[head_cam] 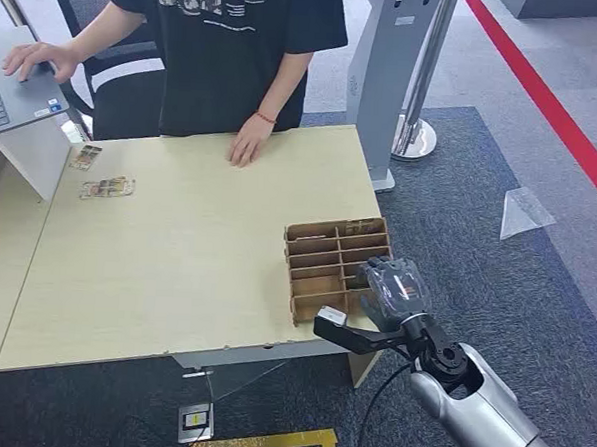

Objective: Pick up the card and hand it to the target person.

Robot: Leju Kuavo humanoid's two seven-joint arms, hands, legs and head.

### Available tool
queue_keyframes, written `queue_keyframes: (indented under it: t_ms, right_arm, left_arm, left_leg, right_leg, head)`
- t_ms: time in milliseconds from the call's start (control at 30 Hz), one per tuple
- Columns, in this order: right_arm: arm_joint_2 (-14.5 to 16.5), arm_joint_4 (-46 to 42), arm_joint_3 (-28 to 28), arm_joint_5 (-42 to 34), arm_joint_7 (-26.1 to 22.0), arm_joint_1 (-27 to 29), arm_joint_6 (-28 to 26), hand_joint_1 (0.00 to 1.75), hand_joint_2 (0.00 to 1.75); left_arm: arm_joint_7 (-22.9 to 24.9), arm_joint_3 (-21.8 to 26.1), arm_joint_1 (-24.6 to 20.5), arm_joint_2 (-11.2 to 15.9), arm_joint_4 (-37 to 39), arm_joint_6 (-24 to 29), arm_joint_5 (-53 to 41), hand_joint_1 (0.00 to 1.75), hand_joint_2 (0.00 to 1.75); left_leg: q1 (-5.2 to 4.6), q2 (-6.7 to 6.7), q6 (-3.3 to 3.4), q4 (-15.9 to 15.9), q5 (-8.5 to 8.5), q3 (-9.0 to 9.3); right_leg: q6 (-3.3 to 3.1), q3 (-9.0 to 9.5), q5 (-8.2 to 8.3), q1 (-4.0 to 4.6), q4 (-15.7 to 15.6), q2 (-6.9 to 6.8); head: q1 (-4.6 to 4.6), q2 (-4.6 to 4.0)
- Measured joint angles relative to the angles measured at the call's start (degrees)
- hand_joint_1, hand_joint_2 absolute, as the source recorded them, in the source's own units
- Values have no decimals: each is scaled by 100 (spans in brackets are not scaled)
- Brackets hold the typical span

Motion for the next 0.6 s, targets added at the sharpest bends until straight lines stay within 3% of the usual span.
queue_keyframes:
  t_ms: [367, 600]
  right_arm:
    - [1, 19, 38, 43, 34, -29, 5, 91, 175]
    - [1, 25, 70, 51, 36, -28, 14, 107, 175]
  left_arm:
    - [-20, 0, 0, 1, 0, 2, 59, 0, 175]
    - [-28, 0, 1, 0, 0, 2, 61, 0, 175]
  left_leg:
    - [0, 0, 0, 0, 0, 0]
    - [0, 0, 0, 0, 0, 1]
  right_leg:
    - [0, 0, 0, 0, 0, 0]
    - [0, -1, 0, 0, 0, 0]
  head:
    - [0, 0]
    - [0, 1]
